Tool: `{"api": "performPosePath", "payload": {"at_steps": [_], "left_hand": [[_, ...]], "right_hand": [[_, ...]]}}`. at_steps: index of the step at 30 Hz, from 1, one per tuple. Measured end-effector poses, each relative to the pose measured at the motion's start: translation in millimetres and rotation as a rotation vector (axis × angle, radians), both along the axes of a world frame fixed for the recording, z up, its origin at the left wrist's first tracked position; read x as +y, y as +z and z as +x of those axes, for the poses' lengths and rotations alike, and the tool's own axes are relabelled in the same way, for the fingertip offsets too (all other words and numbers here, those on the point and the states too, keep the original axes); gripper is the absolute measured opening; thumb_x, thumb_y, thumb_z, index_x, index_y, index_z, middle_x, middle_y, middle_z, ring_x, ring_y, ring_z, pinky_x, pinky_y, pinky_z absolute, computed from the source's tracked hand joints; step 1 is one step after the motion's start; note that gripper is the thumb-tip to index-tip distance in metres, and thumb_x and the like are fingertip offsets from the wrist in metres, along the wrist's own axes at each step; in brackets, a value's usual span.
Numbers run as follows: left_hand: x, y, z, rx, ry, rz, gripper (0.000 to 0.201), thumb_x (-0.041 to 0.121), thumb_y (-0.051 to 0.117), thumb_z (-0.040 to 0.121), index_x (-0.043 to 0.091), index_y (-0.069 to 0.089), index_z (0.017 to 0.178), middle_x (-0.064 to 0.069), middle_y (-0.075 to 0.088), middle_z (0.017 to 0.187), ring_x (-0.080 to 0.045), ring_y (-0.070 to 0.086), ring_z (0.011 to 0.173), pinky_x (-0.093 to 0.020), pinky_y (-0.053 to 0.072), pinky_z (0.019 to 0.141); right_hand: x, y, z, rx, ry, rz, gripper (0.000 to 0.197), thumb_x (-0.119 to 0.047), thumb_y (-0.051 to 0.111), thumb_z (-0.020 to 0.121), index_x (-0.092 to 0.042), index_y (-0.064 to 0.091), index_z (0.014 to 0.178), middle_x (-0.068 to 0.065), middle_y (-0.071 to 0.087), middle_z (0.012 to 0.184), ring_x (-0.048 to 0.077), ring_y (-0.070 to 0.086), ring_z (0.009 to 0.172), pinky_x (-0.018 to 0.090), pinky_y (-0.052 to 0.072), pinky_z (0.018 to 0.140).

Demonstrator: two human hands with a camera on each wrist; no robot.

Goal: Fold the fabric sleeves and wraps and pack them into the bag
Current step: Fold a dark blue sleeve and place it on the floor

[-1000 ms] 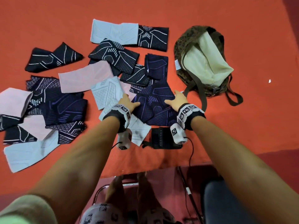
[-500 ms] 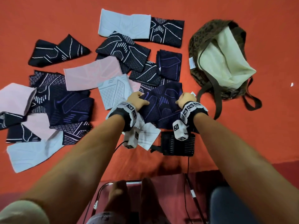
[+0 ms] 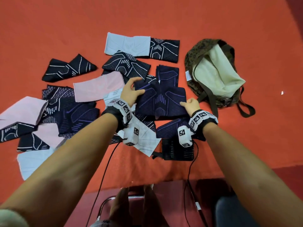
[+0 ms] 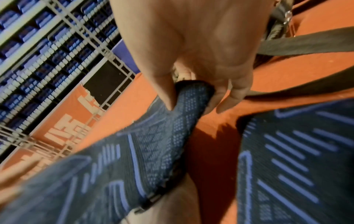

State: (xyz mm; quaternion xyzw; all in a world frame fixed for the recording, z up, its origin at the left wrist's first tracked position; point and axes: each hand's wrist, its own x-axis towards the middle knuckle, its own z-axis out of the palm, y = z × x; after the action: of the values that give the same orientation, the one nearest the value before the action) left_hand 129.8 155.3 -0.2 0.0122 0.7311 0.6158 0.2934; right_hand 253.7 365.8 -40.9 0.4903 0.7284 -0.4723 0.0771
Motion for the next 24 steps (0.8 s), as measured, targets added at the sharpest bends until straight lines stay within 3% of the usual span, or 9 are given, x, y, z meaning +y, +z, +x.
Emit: {"api": "performPosePath", "payload": {"at_steps": [3, 4, 7, 10, 12, 15, 18, 20, 24], "left_hand": [[-11, 8, -6, 0.150, -0.060, -0.098, 0.032, -0.013, 0.052, 0.081, 0.011, 0.065, 0.098, 0.000, 0.062, 0.089, -0.004, 0.056, 0.076, -0.018, 0.045, 0.073], [-15, 11, -7, 0.180, -0.075, -0.148, 0.029, -0.012, 0.051, 0.082, 0.009, 0.067, 0.095, -0.001, 0.062, 0.086, 0.000, 0.055, 0.073, -0.014, 0.043, 0.072], [-27, 17, -10, 0.161, -0.030, -0.187, 0.032, -0.009, 0.053, 0.083, 0.007, 0.063, 0.108, -0.006, 0.059, 0.087, -0.011, 0.055, 0.077, -0.016, 0.046, 0.073], [-33, 33, -11, -0.032, -0.033, -0.203, 0.045, -0.009, 0.057, 0.082, 0.012, 0.054, 0.122, -0.010, 0.056, 0.086, -0.019, 0.055, 0.073, -0.035, 0.051, 0.072], [-33, 43, -14, -0.056, -0.195, -0.289, 0.043, -0.005, 0.066, 0.076, 0.007, 0.059, 0.116, -0.011, 0.059, 0.099, -0.020, 0.056, 0.081, -0.034, 0.049, 0.073], [-30, 67, -13, -0.006, -0.451, -0.354, 0.039, 0.005, 0.077, 0.064, 0.009, 0.062, 0.100, -0.006, 0.060, 0.091, -0.019, 0.053, 0.082, -0.024, 0.043, 0.065], [-19, 85, -4, -0.055, -0.468, -0.162, 0.031, 0.009, 0.079, 0.071, 0.016, 0.061, 0.095, 0.004, 0.064, 0.077, -0.011, 0.059, 0.079, -0.016, 0.044, 0.066], [-11, 94, 8, -0.106, -0.460, -0.040, 0.035, 0.017, 0.075, 0.078, 0.020, 0.061, 0.110, 0.004, 0.070, 0.093, -0.006, 0.065, 0.085, -0.018, 0.047, 0.068], [-4, 93, 26, -0.218, -0.425, 0.068, 0.029, 0.017, 0.065, 0.086, 0.007, 0.064, 0.114, -0.005, 0.070, 0.105, -0.012, 0.068, 0.088, -0.017, 0.053, 0.069]], "right_hand": [[2, 31, -3, 0.137, -0.052, -0.046, 0.021, -0.009, 0.073, 0.077, -0.008, 0.054, 0.086, 0.005, 0.056, 0.088, 0.018, 0.053, 0.084, 0.027, 0.044, 0.082], [5, 41, -4, 0.165, -0.041, -0.095, 0.029, -0.013, 0.076, 0.072, -0.004, 0.061, 0.095, 0.005, 0.063, 0.093, 0.019, 0.058, 0.089, 0.030, 0.047, 0.087], [5, 79, -11, 0.325, -0.046, -0.253, 0.005, -0.008, 0.068, 0.075, -0.008, 0.064, 0.072, -0.005, 0.066, 0.057, 0.008, 0.061, 0.056, 0.023, 0.049, 0.063], [0, 122, -19, 0.431, -0.017, -0.288, 0.016, 0.004, 0.059, 0.082, -0.011, 0.057, 0.076, 0.003, 0.060, 0.064, 0.004, 0.057, 0.048, 0.017, 0.045, 0.049], [-4, 142, -22, 0.487, 0.046, -0.313, 0.024, 0.011, 0.054, 0.084, -0.009, 0.058, 0.098, 0.007, 0.061, 0.074, 0.011, 0.061, 0.060, 0.023, 0.049, 0.058], [-14, 175, -27, 0.509, 0.193, -0.333, 0.041, 0.015, 0.053, 0.083, 0.005, 0.054, 0.122, -0.002, 0.070, 0.070, 0.009, 0.064, 0.064, 0.019, 0.051, 0.062], [-23, 199, -29, 0.503, 0.367, -0.411, 0.030, 0.006, 0.057, 0.077, -0.008, 0.072, 0.098, 0.007, 0.069, 0.079, 0.023, 0.053, 0.071, 0.022, 0.039, 0.061], [-26, 206, -29, 0.518, 0.354, -0.426, 0.029, 0.006, 0.056, 0.075, -0.011, 0.073, 0.091, 0.016, 0.065, 0.088, 0.028, 0.050, 0.079, 0.028, 0.043, 0.065], [-22, 208, -27, 0.561, 0.221, -0.330, 0.029, 0.011, 0.058, 0.075, -0.010, 0.065, 0.094, 0.002, 0.063, 0.073, 0.012, 0.060, 0.068, 0.020, 0.051, 0.062]]}}
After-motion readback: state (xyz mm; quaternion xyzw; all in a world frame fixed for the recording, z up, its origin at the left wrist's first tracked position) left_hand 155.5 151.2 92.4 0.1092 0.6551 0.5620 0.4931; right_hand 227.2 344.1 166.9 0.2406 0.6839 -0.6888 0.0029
